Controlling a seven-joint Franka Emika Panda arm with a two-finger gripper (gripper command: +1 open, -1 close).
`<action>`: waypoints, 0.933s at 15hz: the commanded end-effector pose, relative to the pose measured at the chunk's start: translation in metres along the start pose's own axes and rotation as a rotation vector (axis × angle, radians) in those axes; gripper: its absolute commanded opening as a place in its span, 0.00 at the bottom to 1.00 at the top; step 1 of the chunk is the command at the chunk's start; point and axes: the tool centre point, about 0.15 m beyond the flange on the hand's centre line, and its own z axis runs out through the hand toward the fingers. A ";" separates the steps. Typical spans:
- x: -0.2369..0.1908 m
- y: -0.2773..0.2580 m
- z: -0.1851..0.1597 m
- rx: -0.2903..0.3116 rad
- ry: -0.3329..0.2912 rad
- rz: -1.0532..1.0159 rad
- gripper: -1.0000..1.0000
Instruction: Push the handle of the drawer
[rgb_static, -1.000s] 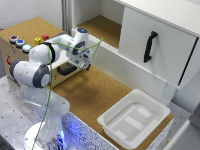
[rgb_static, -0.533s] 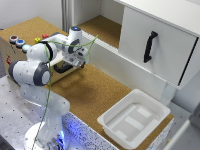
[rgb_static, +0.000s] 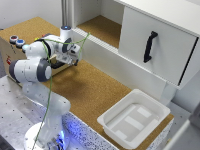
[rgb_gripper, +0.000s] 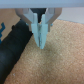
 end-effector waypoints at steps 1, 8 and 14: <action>0.034 -0.031 0.000 0.003 -0.003 -0.026 0.00; 0.059 -0.063 0.010 0.091 0.002 0.009 0.00; 0.059 -0.044 -0.032 0.006 0.090 0.047 0.00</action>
